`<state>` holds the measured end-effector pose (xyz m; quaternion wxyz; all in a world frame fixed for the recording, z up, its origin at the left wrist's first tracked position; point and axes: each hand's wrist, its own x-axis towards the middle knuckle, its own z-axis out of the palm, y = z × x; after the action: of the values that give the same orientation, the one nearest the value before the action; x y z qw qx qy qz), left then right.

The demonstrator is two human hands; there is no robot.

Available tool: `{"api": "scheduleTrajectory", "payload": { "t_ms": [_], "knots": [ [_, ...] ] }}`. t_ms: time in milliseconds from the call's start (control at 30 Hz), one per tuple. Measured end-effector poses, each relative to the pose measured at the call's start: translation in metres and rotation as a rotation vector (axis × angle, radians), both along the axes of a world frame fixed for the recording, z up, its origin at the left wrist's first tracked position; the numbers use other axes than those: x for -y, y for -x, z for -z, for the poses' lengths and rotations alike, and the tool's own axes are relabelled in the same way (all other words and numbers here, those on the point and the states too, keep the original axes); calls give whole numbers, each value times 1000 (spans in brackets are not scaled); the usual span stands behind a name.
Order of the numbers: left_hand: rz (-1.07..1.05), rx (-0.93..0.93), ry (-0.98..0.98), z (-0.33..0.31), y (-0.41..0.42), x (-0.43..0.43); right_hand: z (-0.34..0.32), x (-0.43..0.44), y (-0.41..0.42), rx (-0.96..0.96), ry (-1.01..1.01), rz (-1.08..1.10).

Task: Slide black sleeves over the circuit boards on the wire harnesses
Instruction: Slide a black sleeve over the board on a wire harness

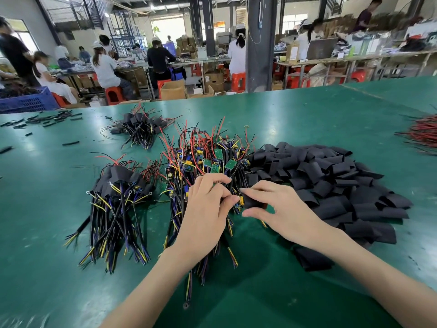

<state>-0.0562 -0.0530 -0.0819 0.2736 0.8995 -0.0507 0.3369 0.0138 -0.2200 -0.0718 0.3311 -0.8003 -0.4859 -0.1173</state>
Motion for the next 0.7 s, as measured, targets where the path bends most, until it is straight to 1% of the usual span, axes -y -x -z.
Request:
{"api": "scheduleTrajectory", "payload": {
  "t_ms": [300,467,633,700],
  "knots": [
    [13,-1,-3,2,0,6,6,-3,2,55,71,17],
    [9,-13,-1,3,-1,6,5,-5,6,73,50,43],
    [-4,-19,-98,0,1,-1,3,-4,4,34,14,42],
    [-20,-17,-88,-2,1,-4,2,-3,3,27,-10,37]
  ]
}}
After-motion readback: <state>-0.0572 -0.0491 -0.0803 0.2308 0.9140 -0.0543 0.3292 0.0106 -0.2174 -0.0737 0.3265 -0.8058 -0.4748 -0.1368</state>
